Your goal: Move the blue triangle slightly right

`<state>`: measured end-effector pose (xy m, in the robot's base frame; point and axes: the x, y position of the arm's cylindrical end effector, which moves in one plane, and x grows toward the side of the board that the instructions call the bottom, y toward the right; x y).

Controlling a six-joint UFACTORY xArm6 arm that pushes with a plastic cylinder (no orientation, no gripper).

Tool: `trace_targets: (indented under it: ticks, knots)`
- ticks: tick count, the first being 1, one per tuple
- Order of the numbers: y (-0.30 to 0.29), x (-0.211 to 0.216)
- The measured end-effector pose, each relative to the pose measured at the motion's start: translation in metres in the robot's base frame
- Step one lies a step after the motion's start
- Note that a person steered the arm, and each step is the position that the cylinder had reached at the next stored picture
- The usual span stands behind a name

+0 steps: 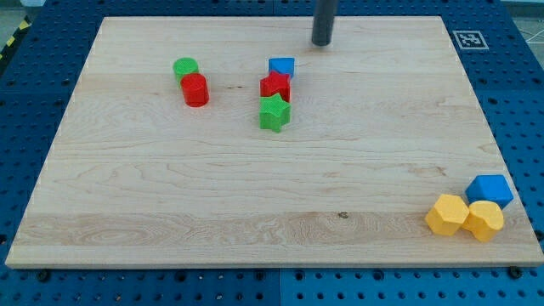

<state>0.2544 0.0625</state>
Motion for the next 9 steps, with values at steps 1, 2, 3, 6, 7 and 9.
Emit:
trace_targets:
  ticks: [1, 2, 3, 6, 7, 9]
  knots:
    - [-0.034, 0.0]
    - [-0.061, 0.0]
    - [-0.086, 0.001]
    - [-0.096, 0.069]
    - [-0.09, 0.082]
    - [-0.048, 0.077]
